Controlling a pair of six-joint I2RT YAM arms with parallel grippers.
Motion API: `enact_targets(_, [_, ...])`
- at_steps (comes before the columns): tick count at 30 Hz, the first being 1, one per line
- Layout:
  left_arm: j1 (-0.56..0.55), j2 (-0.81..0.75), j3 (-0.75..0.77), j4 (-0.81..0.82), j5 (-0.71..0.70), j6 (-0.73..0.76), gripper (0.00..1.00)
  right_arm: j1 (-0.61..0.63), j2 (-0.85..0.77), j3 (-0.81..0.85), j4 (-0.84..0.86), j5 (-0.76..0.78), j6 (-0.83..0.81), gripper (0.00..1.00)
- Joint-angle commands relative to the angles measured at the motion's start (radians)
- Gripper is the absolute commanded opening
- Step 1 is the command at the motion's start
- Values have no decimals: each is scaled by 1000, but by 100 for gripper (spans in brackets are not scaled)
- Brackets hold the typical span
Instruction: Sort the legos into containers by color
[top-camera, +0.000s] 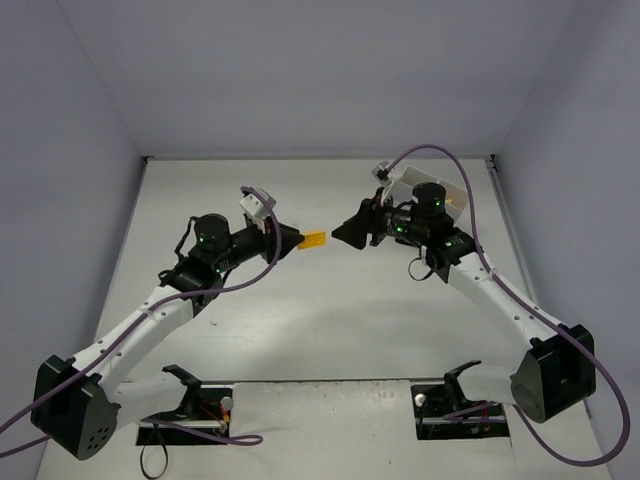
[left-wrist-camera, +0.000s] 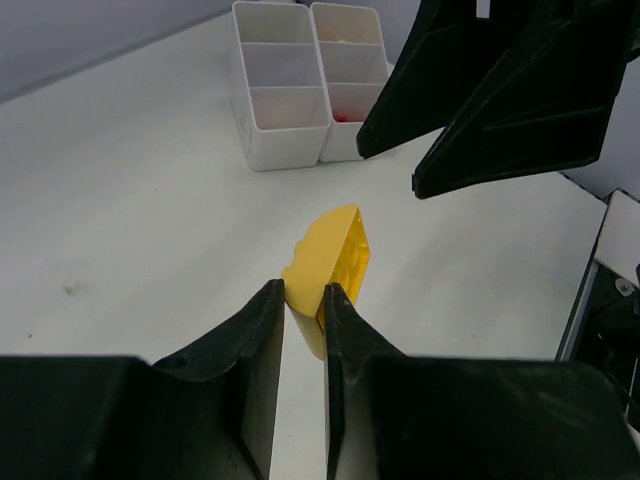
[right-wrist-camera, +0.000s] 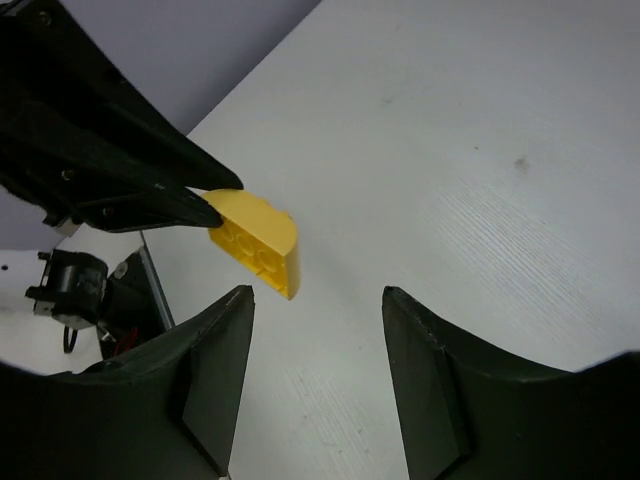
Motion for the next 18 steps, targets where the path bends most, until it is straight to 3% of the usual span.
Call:
enact_targets(1, [-4,-18,54,164,81,-1,12,3,-12,1,170,-180,-50,51])
enact_targets(18, [-6,14,44,330,182,-163,12,31,29,5,248,-312,-111,50])
